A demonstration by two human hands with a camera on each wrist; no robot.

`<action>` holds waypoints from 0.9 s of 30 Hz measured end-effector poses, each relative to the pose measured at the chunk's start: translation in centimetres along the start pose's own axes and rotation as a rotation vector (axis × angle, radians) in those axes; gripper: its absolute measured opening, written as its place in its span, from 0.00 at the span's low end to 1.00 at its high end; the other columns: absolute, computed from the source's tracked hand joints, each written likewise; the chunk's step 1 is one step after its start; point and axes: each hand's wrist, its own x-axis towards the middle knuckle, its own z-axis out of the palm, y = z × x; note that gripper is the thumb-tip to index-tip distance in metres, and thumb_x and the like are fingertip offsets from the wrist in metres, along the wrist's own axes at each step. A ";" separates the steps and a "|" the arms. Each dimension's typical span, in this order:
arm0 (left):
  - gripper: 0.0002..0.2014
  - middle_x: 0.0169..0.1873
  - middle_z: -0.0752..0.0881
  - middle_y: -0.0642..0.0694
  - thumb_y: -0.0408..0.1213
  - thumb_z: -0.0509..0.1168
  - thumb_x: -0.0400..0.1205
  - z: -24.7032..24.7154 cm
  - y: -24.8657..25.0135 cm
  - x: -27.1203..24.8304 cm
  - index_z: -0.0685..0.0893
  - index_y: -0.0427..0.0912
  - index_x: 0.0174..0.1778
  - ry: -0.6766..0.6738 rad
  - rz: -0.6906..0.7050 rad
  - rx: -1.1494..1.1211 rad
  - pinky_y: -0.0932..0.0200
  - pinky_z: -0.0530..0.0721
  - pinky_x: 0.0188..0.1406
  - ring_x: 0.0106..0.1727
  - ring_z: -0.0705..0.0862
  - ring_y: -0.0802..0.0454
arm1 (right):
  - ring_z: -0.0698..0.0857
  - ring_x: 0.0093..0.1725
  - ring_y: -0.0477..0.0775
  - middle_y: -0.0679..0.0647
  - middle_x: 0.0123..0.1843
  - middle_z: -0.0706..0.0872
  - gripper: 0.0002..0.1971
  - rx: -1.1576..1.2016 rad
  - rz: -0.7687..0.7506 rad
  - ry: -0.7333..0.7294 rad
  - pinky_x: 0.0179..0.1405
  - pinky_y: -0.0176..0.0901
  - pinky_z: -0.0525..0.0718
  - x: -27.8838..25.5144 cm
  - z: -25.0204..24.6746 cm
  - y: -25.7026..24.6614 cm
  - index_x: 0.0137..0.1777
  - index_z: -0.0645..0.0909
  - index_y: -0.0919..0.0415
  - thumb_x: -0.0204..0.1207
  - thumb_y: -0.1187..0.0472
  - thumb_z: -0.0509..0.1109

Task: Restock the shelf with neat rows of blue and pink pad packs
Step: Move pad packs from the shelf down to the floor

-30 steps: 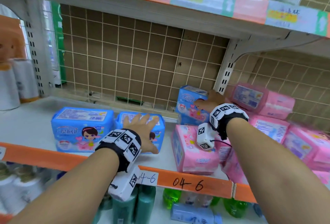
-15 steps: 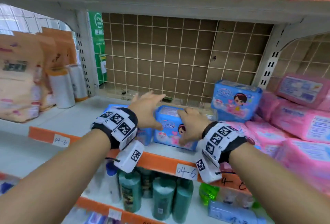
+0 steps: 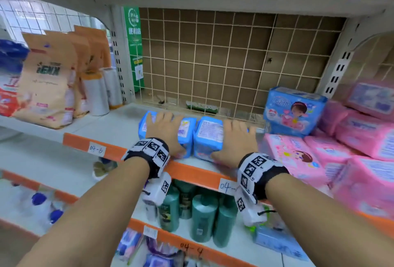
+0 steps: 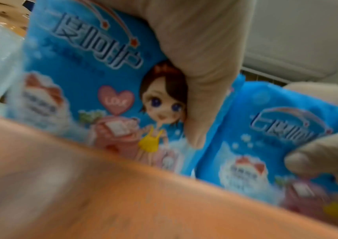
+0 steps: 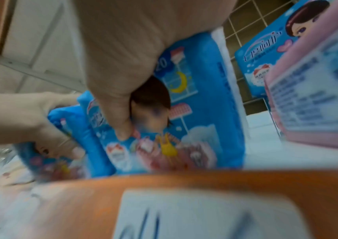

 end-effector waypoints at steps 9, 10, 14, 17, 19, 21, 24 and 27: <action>0.41 0.43 0.82 0.34 0.62 0.68 0.55 -6.0 2.9 -15.1 0.83 0.38 0.60 0.607 -0.068 -0.195 0.23 0.70 0.56 0.49 0.81 0.35 | 0.80 0.44 0.61 0.56 0.44 0.81 0.37 0.257 -0.142 0.460 0.46 0.51 0.61 -12.0 -5.7 3.3 0.56 0.77 0.60 0.49 0.41 0.80; 0.44 0.42 0.82 0.35 0.67 0.63 0.54 -5.7 3.8 -17.4 0.83 0.38 0.59 0.600 -0.073 -0.204 0.24 0.71 0.54 0.49 0.79 0.39 | 0.80 0.44 0.62 0.55 0.44 0.81 0.39 0.272 -0.152 0.435 0.45 0.51 0.61 -13.9 -5.7 3.8 0.58 0.77 0.60 0.48 0.40 0.80; 0.48 0.47 0.81 0.36 0.71 0.59 0.52 -1.7 7.7 -26.0 0.81 0.41 0.62 0.368 -0.168 -0.299 0.28 0.68 0.60 0.53 0.77 0.38 | 0.81 0.49 0.62 0.57 0.49 0.82 0.43 0.375 -0.156 0.177 0.48 0.52 0.69 -22.1 -2.1 5.9 0.65 0.75 0.61 0.51 0.39 0.80; 0.53 0.51 0.80 0.38 0.73 0.58 0.50 3.9 10.7 -31.3 0.79 0.43 0.67 0.059 -0.222 -0.322 0.34 0.65 0.65 0.57 0.76 0.38 | 0.76 0.57 0.58 0.52 0.55 0.79 0.44 0.397 -0.104 -0.211 0.51 0.49 0.64 -28.2 2.8 7.7 0.69 0.69 0.55 0.55 0.34 0.75; 0.55 0.53 0.80 0.38 0.74 0.58 0.48 8.3 12.5 -34.5 0.78 0.42 0.69 -0.103 -0.244 -0.336 0.36 0.64 0.67 0.59 0.76 0.38 | 0.75 0.58 0.58 0.51 0.55 0.78 0.44 0.385 -0.066 -0.369 0.51 0.48 0.65 -32.0 7.0 8.7 0.70 0.66 0.52 0.55 0.34 0.72; 0.54 0.54 0.81 0.37 0.72 0.62 0.49 13.3 13.7 -37.3 0.78 0.40 0.68 -0.240 -0.241 -0.348 0.34 0.65 0.67 0.60 0.77 0.37 | 0.75 0.58 0.58 0.51 0.56 0.77 0.43 0.390 -0.020 -0.485 0.49 0.46 0.62 -35.8 11.4 9.5 0.70 0.66 0.52 0.55 0.35 0.69; 0.53 0.63 0.79 0.37 0.66 0.66 0.51 21.5 15.5 -41.1 0.73 0.41 0.72 -0.487 -0.259 -0.390 0.39 0.63 0.71 0.66 0.74 0.38 | 0.73 0.57 0.59 0.53 0.56 0.74 0.43 0.359 0.027 -0.648 0.51 0.49 0.64 -41.1 18.2 10.1 0.70 0.64 0.54 0.58 0.34 0.70; 0.55 0.64 0.77 0.39 0.67 0.72 0.52 30.5 17.2 -45.7 0.70 0.45 0.75 -0.683 -0.233 -0.434 0.41 0.61 0.71 0.67 0.72 0.39 | 0.73 0.63 0.61 0.55 0.62 0.74 0.46 0.326 0.091 -0.809 0.60 0.55 0.67 -46.0 26.1 10.0 0.74 0.61 0.55 0.58 0.36 0.71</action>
